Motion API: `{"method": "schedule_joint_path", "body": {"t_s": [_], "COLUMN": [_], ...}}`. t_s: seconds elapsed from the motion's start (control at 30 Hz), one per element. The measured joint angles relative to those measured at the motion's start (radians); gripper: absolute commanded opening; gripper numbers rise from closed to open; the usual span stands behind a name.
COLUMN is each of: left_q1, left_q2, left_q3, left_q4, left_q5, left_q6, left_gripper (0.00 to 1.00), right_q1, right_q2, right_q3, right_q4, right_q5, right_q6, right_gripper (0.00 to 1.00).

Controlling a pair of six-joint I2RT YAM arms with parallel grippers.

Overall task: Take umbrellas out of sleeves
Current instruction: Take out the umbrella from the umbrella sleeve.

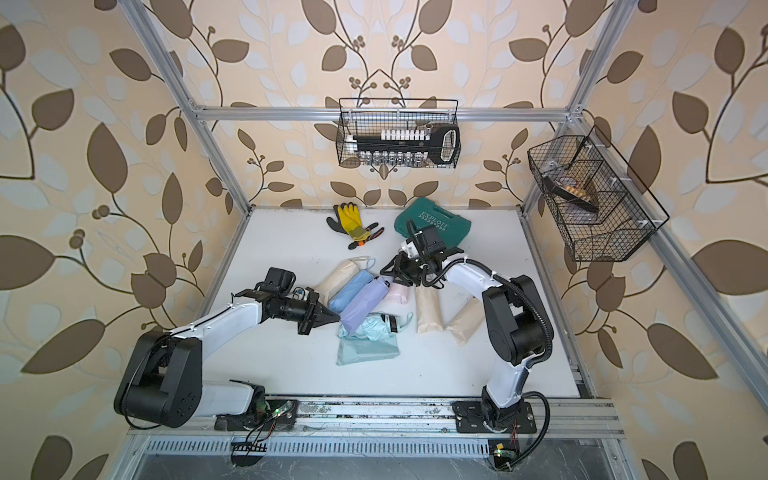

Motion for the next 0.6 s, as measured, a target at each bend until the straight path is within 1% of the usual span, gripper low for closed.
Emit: {"method": "schedule_joint_path", "body": {"t_s": [0.2,0.33,0.43,0.6], "left_q1": [0.037,0.074,0.109,0.168], "left_q2": [-0.019,-0.043,-0.053,-0.053], "left_q3": [0.0,0.002,0.021,0.125], "left_q4": [-0.084,-0.149,-0.23,-0.397], "left_q5": [-0.027,-0.068,-0.124,-0.278], "left_q6": [0.065,0.109,0.158,0.277], "left_gripper": [0.0,0.0,0.0,0.0], "right_q1": [-0.038,-0.058,-0.068,-0.089], "right_q2": [0.0,0.0,0.0,-0.013], "right_q3": [-0.006,-0.011,-0.013,-0.02], "right_q4": [0.005,0.006,0.006,0.006], "right_q5": [-0.001,-0.008,-0.008,-0.008], "right_q6": [0.003,0.003,0.003,-0.001], "right_gripper": [0.18,0.18,0.18,0.18]}}
